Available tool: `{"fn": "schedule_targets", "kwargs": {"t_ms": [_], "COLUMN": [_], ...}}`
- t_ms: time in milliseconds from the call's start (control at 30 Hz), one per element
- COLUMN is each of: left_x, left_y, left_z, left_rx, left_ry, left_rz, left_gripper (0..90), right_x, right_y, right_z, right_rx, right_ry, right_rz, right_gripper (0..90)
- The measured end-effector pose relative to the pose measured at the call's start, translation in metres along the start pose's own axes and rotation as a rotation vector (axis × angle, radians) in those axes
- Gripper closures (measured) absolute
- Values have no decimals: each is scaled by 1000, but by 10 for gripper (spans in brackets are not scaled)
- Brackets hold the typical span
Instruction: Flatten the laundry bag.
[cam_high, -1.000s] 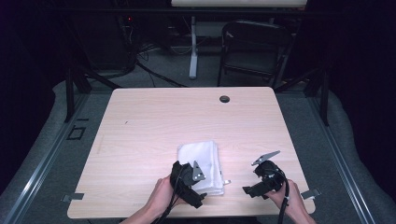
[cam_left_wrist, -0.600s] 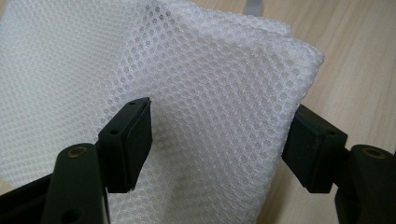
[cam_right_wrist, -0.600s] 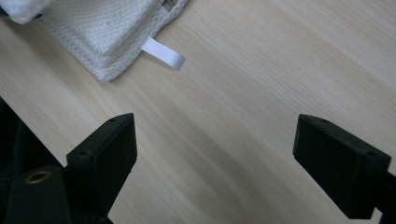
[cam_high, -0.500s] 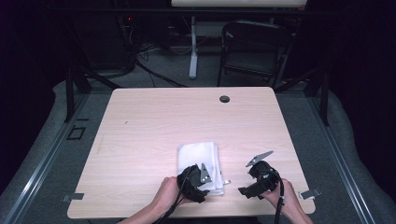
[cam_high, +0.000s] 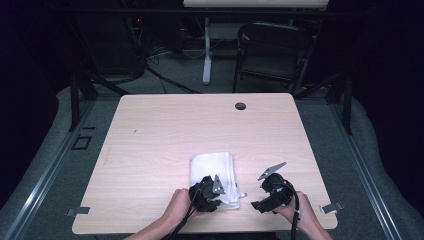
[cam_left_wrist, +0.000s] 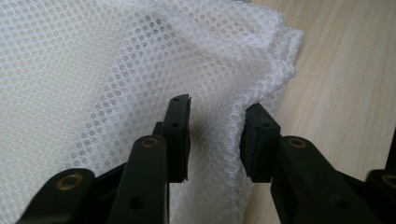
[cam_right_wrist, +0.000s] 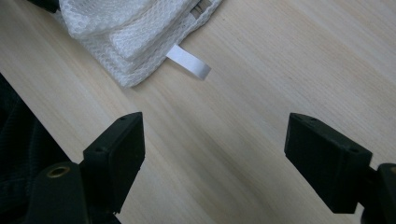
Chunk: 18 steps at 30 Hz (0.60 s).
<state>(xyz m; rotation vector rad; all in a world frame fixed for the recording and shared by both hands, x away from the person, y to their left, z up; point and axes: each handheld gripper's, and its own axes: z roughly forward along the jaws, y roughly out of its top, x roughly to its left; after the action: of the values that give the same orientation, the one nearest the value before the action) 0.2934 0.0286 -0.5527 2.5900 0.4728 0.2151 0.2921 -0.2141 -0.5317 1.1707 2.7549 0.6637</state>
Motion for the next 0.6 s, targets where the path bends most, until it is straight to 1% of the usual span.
{"fn": "schedule_targets", "kwargs": {"t_ms": [33,67,100,133,167,200,233,267,300,333,367,400,433,467,500,533,567,600], "left_x": [2,2,2,3,4,4,5,5,6,6,8,8,9,9,10,10,10,10], "left_y": [-1,-1,-1,-2,-2,-3,-3,-3,-3,-3,-4,-4,-5,-5,-5,-5,-5,-5], "left_z": [0,0,0,-1,-1,-1,-1,-1,-2,-2,-3,-3,-3,-4,-4,-5,-5,-5], "left_rx": [-9,-13,-13,-17,-20,-26,-26,-29,-34,-34,-44,-44,-49,-51,-54,-57,-57,-60], "left_ry": [-14,-16,-16,-21,-20,-21,-24,-28,-28,-28,-36,-36,-42,-45,-49,-53,-55,-56], "left_rz": [-16,-22,-22,-28,-32,-38,-42,-47,-52,-52,-66,-66,-71,-75,-73,-78,-74,-79], "left_gripper": [724,729,746,768,779,800,815,824,832,840,847,850,850,852,855,856,857,857], "right_x": [2,3,3,5,7,8,10,11,12,12,15,15,17,20,24,27,28,29], "right_y": [1,2,2,3,4,4,5,5,6,6,10,10,11,13,16,18,19,21], "right_z": [1,1,1,2,2,1,2,2,3,3,5,5,6,8,9,10,11,13], "right_rx": [-13,-7,-7,-6,-15,-5,-16,-27,-21,-21,-12,-12,-19,-21,-26,-34,-32,-29], "right_ry": [4,-8,-8,-1,9,6,5,15,4,4,10,10,16,12,18,15,14,23], "right_rz": [7,0,0,-13,-11,-24,-27,-27,-34,-34,-53,-53,-57,-65,-87,-89,-94,-98], "right_gripper": [263,294,294,359,385,414,465,510,551,551,661,661,713,762,836,861,885,899]}}
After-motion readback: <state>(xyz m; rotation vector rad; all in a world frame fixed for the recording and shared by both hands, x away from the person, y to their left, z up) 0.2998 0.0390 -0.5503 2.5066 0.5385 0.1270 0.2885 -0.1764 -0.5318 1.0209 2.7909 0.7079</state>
